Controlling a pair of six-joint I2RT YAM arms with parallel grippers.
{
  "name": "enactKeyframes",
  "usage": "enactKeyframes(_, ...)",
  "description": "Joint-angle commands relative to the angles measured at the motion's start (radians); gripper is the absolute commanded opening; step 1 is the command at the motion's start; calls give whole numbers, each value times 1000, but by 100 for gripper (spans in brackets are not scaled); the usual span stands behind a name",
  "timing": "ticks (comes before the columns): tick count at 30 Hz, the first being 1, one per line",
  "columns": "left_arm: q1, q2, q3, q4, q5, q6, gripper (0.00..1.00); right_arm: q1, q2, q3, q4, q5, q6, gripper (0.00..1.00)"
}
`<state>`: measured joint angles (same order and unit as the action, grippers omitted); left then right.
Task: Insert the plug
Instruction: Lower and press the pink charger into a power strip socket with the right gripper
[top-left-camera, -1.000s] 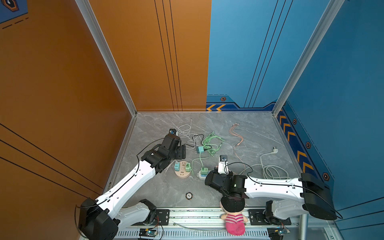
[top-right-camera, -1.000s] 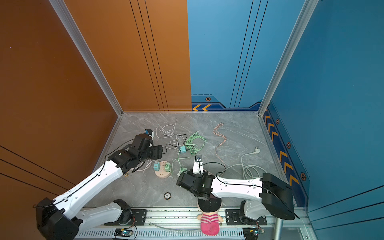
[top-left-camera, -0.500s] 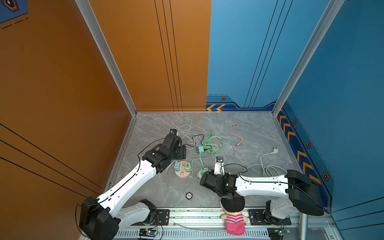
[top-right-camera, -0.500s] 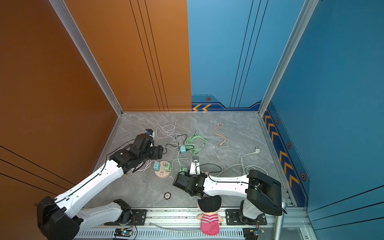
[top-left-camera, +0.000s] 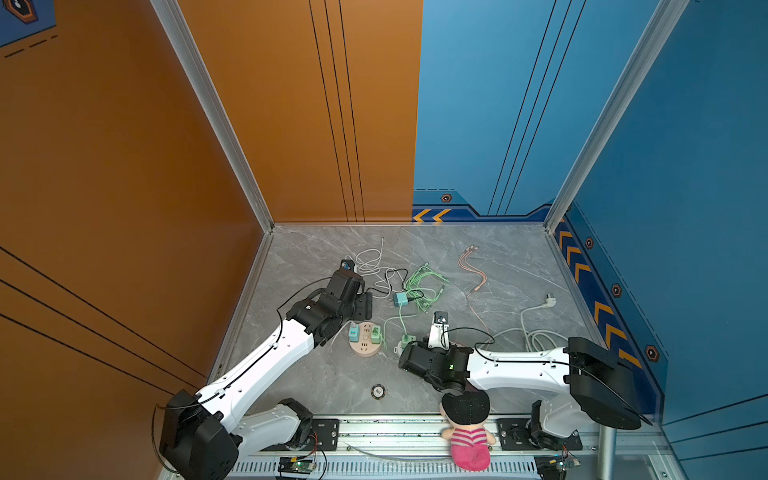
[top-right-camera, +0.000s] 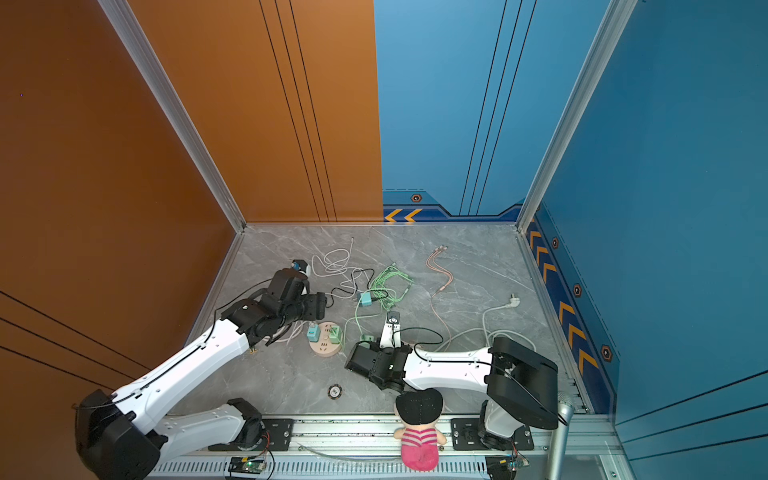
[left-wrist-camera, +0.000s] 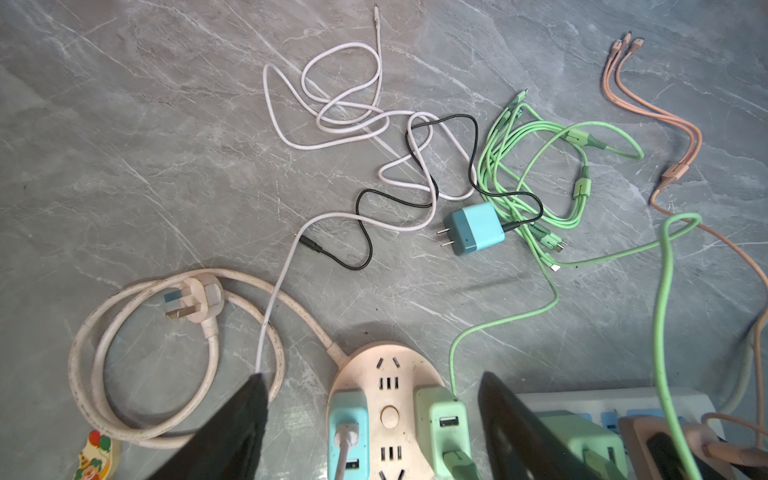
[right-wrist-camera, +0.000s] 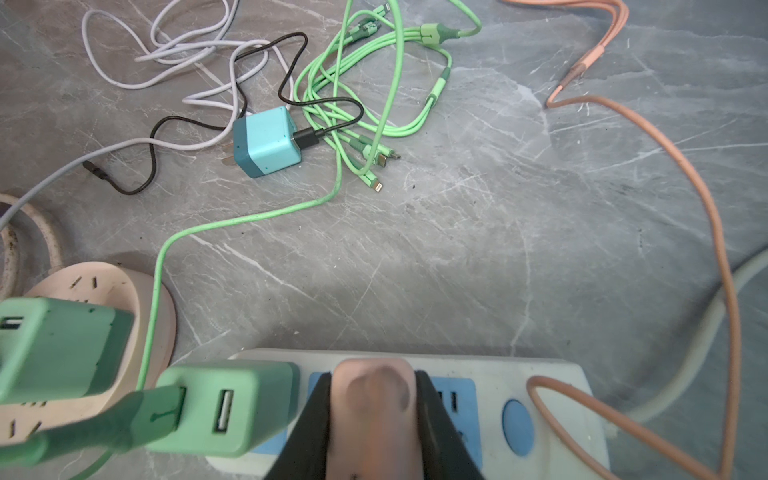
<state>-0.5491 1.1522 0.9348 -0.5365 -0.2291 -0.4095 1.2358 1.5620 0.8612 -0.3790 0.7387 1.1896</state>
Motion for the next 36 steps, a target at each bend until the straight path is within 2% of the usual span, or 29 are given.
enactKeyframes(1,-5,4,-10,-16,-21,12,80,-6,28,10,-5,17,27,0)
enactKeyframes(15,-6,-11,-12,-15,-23,11,80,23,74,23,-46,27,71,0)
enactKeyframes(21,-6,-28,-20,-16,-27,11,80,62,129,87,-114,57,70,0)
enactKeyframes(30,-6,-54,-28,-16,-30,5,80,79,158,87,-138,44,93,0)
enactKeyframes(36,-9,-64,-33,-16,-26,-6,80,79,228,110,-162,19,118,0)
